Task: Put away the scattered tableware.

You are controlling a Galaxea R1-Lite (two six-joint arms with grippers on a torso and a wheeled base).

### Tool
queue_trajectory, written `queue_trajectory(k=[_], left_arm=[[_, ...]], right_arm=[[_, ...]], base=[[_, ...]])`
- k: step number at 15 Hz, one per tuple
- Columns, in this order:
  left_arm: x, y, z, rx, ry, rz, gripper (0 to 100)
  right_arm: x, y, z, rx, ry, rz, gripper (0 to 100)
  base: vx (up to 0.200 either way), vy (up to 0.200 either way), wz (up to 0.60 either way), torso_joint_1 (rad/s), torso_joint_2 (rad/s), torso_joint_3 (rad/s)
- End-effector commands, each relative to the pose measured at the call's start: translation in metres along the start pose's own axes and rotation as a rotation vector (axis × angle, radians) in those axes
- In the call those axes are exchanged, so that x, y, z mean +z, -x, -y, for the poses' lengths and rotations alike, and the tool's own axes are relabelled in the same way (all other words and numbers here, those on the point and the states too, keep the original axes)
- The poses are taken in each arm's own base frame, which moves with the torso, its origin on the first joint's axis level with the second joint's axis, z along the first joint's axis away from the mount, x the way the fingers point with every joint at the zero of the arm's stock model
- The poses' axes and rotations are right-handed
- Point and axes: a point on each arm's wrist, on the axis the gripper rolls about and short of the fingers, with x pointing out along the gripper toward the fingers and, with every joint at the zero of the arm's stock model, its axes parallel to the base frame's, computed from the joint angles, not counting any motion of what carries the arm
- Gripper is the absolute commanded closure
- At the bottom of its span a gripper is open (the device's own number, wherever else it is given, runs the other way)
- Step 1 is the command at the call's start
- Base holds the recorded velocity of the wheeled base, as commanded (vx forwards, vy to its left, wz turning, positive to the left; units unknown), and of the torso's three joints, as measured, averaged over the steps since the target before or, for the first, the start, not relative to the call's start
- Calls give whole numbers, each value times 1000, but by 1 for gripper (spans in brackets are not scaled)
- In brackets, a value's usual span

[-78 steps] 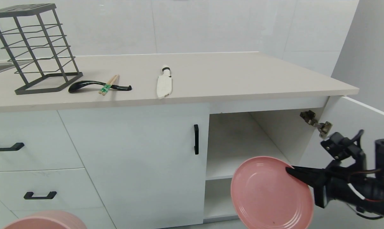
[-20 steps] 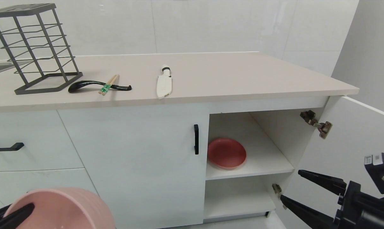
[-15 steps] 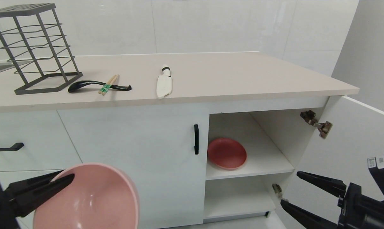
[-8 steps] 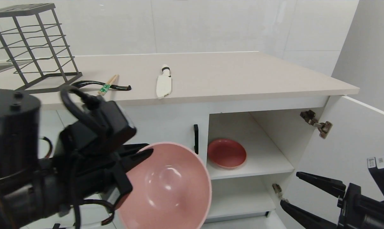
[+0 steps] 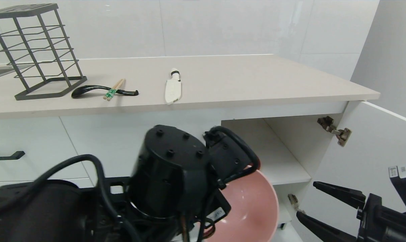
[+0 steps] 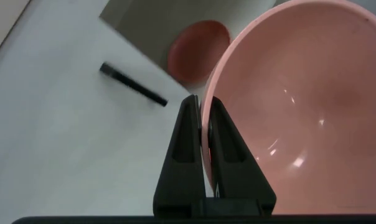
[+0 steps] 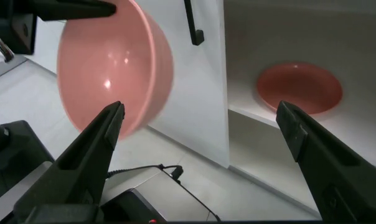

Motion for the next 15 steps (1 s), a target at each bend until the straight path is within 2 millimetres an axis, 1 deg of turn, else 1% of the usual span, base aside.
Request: queue_trajectory(k=[1,3,6,7,9,11,15], left_arm=[[10,-25,26,-12,-41,-15,100],[12,-34,31,-10,-48,-12,100],[16,-42,36,-6,-58,11,100],[16,-42,36,-5,-58,12,100],[20,-45,36,-2,-52,22,100],[21,-45,36,-4,-52,25,100],[21,-45,36,-3,-49,32,100]], right_arm=[[-1,-1,1,-5,-1,-10,0],[-3,-4,3,-29,-11,-25,0],[-3,-4,7,-113,-46,-17,0],[-3,-4,7,-114,-49,-18,0],[-11,-7,9,-138,-65,-83,0],[-16,-14,12,-164,-74,-130,0],[-18,-31,16,-172,-81,-174,0]], base=[[0,0,0,0,0,0],[0,0,0,0,0,0],[0,0,0,0,0,0],[0,0,0,0,0,0],[0,0,0,0,0,0],[0,0,0,0,0,0],[0,0,0,0,0,0]])
